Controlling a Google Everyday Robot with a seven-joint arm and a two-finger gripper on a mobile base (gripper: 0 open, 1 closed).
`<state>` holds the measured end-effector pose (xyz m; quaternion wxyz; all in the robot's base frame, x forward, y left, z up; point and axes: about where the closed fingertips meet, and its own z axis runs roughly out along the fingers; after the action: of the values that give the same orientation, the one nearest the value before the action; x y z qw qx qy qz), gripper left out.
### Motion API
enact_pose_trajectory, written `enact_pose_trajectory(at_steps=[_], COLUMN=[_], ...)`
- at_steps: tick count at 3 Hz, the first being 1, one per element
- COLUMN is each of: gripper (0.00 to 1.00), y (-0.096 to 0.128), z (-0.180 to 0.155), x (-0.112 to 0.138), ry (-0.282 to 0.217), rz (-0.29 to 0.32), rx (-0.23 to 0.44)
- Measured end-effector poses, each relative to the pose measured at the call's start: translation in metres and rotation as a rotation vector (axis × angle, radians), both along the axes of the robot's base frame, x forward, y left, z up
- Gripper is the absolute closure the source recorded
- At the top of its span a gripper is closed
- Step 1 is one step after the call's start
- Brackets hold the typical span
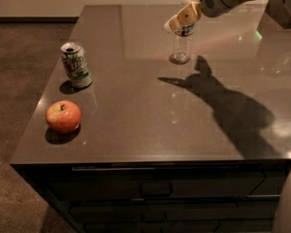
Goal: Move water bottle near 7up can
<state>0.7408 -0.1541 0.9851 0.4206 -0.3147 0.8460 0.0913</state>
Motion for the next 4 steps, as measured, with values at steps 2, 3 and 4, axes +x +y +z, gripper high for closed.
enact_pose_trajectory(at_steps=[2,3,4], gripper=[0.0,0.17,0.39], y=[0.006,0.006,0.008], z=[-0.004,-0.009,-0.013], x=[0.033,0.041,0.04], ry=[-0.015,-0.006,0.008], rz=[-0.03,-0.036,-0.019], rx=[0.043,0.046,0.043])
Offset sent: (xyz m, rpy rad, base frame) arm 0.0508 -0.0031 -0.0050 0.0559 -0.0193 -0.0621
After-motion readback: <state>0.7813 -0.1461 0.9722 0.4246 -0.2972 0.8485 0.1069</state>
